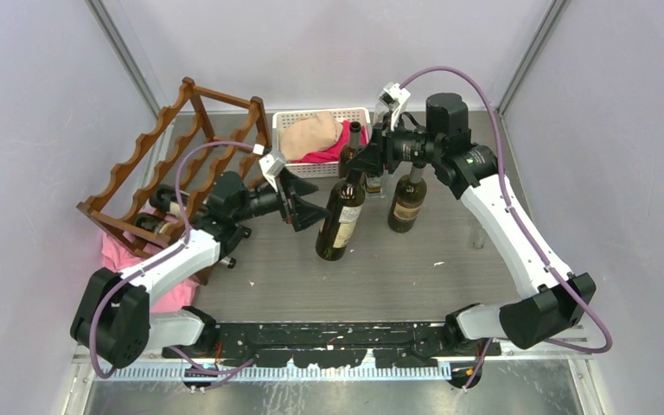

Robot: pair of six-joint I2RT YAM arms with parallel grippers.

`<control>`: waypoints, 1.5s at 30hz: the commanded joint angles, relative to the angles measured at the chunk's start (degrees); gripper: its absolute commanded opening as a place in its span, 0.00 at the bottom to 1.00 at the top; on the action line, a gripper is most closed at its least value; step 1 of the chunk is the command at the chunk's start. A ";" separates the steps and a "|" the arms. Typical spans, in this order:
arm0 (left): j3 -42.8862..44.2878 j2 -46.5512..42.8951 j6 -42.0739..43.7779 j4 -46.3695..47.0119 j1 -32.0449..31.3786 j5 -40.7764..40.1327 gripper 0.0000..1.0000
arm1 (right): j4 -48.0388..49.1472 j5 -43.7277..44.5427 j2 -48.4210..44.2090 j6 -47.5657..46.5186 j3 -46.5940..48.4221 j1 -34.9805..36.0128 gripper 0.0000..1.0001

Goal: Put the wine bottle on the wine rack
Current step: Pick up the wine bottle from the center of the board.

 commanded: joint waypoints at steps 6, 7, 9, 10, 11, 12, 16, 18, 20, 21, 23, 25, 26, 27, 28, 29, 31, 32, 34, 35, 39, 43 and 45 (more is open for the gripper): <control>1.17 5.20 -3.03 9.46 -4.61 10.82 0.98 | 11.59 -5.25 -4.95 8.60 -0.27 -1.48 0.01; 1.20 5.72 -3.07 9.46 -5.18 11.13 0.98 | 12.19 -5.40 -4.90 9.10 -0.37 -1.64 0.01; 0.93 6.63 -2.75 9.46 -6.11 10.50 0.98 | 13.44 -5.55 -4.93 10.16 -0.48 -1.99 0.01; 0.60 7.04 -2.29 9.46 -6.49 9.52 0.98 | 13.82 -5.68 -4.94 10.46 -0.46 -2.10 0.01; 0.21 7.38 -1.28 9.54 -6.76 8.68 0.98 | 13.96 -5.84 -5.04 10.65 -0.49 -2.17 0.01; -0.11 7.67 -0.23 9.50 -6.97 7.20 0.98 | 13.96 -5.97 -5.04 10.83 -0.51 -2.26 0.01; 0.12 8.79 3.21 9.58 -7.44 3.48 0.98 | 13.88 -6.26 -5.24 11.90 -1.12 -2.57 0.01; 0.72 9.78 3.23 10.99 -7.65 3.75 0.98 | 14.28 -6.18 -5.42 12.53 -1.90 -2.79 0.01; 0.94 10.99 1.53 14.16 -7.97 4.59 0.98 | 15.09 -6.09 -5.56 13.41 -2.76 -2.98 0.01; 0.88 11.71 0.21 16.29 -8.13 5.07 0.98 | 15.54 -6.14 -5.56 13.86 -3.07 -3.13 0.01; 0.35 13.08 -1.72 19.65 -8.44 5.65 0.98 | 16.37 -6.37 -5.80 14.54 -3.73 -3.42 0.01; -0.56 14.09 -2.10 21.37 -8.53 5.60 0.98 | 16.47 -6.62 -5.90 14.66 -4.13 -3.66 0.01; -1.03 14.42 -2.09 22.08 -8.55 5.37 0.98 | 16.38 -6.96 -5.91 14.76 -4.07 -3.82 0.01; -1.36 14.57 -2.10 22.56 -8.56 4.93 0.98 | 16.06 -7.23 -5.91 14.77 -3.87 -3.96 0.01; -1.55 14.53 -2.11 22.63 -8.60 4.44 0.97 | 15.71 -7.49 -5.91 14.76 -3.51 -4.13 0.01; -1.60 14.51 -2.11 22.64 -8.67 4.04 0.96 | 15.42 -7.68 -5.91 14.77 -3.40 -4.30 0.01; -1.18 14.43 -2.16 22.52 -8.80 3.43 0.91 | 15.33 -8.04 -5.76 14.96 -3.27 -4.51 0.01; -0.64 14.50 -2.33 21.98 -8.79 3.51 0.85 | 15.35 -8.24 -5.67 14.98 -3.35 -4.59 0.01; 1.28 14.56 -2.90 19.52 -8.82 5.11 0.66 | 15.33 -8.54 -5.20 15.11 -3.33 -4.70 0.01; 2.09 14.37 -3.12 18.27 -8.80 5.87 0.51 | 15.52 -8.48 -4.94 15.24 -3.36 -4.79 0.01; 3.25 10.96 -0.37 11.67 -8.79 6.79 0.00 | 16.07 -7.80 -4.54 15.52 -3.59 -4.90 0.01; 6.18 4.81 12.34 -8.69 -8.79 6.77 0.00 | 9.27 -7.20 -5.24 9.39 -3.12 -5.04 0.13; 7.90 2.56 17.37 -17.31 -8.79 6.97 0.00 | 5.33 -7.19 -5.74 4.24 -3.29 -5.04 0.24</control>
